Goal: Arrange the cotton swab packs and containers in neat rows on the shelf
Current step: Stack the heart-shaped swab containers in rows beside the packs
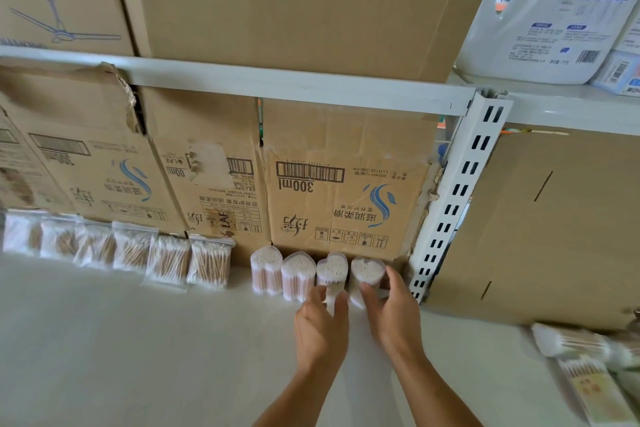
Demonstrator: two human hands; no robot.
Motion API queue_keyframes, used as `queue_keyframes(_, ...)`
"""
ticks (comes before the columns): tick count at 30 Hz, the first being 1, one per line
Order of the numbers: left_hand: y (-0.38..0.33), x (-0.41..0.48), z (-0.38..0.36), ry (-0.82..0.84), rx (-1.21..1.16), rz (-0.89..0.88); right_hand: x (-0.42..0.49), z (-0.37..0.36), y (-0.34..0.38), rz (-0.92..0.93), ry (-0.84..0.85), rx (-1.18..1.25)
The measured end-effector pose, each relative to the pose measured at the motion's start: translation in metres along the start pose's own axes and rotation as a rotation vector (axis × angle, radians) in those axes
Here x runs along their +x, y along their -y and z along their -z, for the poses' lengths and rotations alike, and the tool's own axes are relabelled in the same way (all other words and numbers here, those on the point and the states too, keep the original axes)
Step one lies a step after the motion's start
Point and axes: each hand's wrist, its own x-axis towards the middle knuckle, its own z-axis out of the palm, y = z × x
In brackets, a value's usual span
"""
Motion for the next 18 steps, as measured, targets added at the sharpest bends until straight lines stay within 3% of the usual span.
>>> queue_keyframes(4,0.000,-0.002,0.001,0.056,-0.108,0.066,-0.006,0.002,0.002,0.012,-0.069,-0.033)
queue_keyframes(7,0.002,-0.002,0.004,0.113,-0.153,0.046,-0.010,0.003,0.019,0.228,-0.168,-0.109)
queue_keyframes(12,0.012,0.002,0.006,0.187,-0.128,0.048,0.011,0.002,0.056,0.344,0.161,-0.301)
queue_keyframes(18,0.020,0.006,0.038,-0.110,-0.085,-0.039,0.019,-0.004,0.059,0.314,0.298,-0.478)
